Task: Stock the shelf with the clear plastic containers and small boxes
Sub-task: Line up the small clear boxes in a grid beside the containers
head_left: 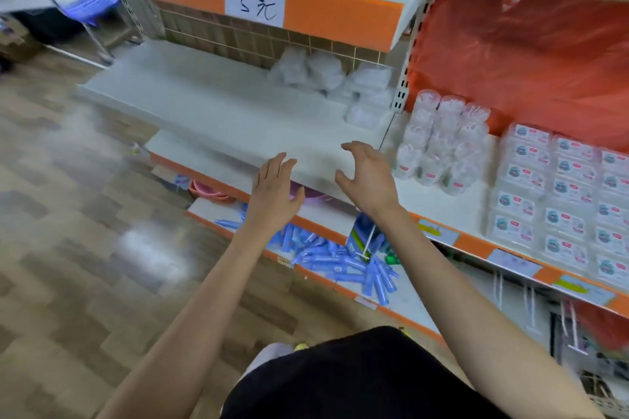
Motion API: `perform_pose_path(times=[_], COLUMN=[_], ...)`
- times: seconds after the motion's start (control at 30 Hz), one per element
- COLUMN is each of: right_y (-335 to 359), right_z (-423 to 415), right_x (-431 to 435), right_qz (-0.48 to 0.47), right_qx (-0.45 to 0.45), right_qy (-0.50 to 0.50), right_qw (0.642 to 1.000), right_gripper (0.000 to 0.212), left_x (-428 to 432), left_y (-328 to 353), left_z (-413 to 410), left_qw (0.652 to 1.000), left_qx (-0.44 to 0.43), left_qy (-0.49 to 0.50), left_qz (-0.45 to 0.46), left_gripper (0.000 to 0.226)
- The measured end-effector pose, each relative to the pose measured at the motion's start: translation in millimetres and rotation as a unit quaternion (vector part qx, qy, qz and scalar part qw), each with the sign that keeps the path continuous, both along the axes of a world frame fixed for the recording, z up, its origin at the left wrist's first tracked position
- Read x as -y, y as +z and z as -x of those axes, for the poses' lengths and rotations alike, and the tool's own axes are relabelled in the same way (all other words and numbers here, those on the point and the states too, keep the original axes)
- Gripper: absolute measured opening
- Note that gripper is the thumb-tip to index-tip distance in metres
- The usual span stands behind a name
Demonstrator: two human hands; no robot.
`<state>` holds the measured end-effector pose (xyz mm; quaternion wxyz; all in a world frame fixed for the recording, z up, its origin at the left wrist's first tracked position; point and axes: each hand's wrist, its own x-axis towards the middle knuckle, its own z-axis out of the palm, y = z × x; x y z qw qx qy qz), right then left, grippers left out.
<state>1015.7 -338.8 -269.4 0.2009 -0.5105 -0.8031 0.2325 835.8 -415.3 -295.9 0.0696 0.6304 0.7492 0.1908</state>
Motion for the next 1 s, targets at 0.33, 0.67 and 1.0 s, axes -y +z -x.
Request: perform_pose_path(times=[0.33,0.67,1.0], right_y=[-29,-56,-87], right_z=[56,88,127], right_x=[-59,-130,-150], right_qz=[0.072,0.075,0.076], right_qx=[0.097,0.176,0.180], right_qy=[-0.061,-0.128,-0.236], right_qw=[0.991,0.973,0.952], right_gripper=[0.070,0.077,0.074], left_x=[-62,-141,-219], left_y=[-12,-30,-31], left_z=[62,108,179], left_qw=[0.999,0.993,0.987], left_qx=[-0.005,-0.059,-0.077], left_qy=[-0.037,-0.091,-0.137], left_qz=[0.019,0.048,-0.043], left_gripper=[0.060,0.062,0.062])
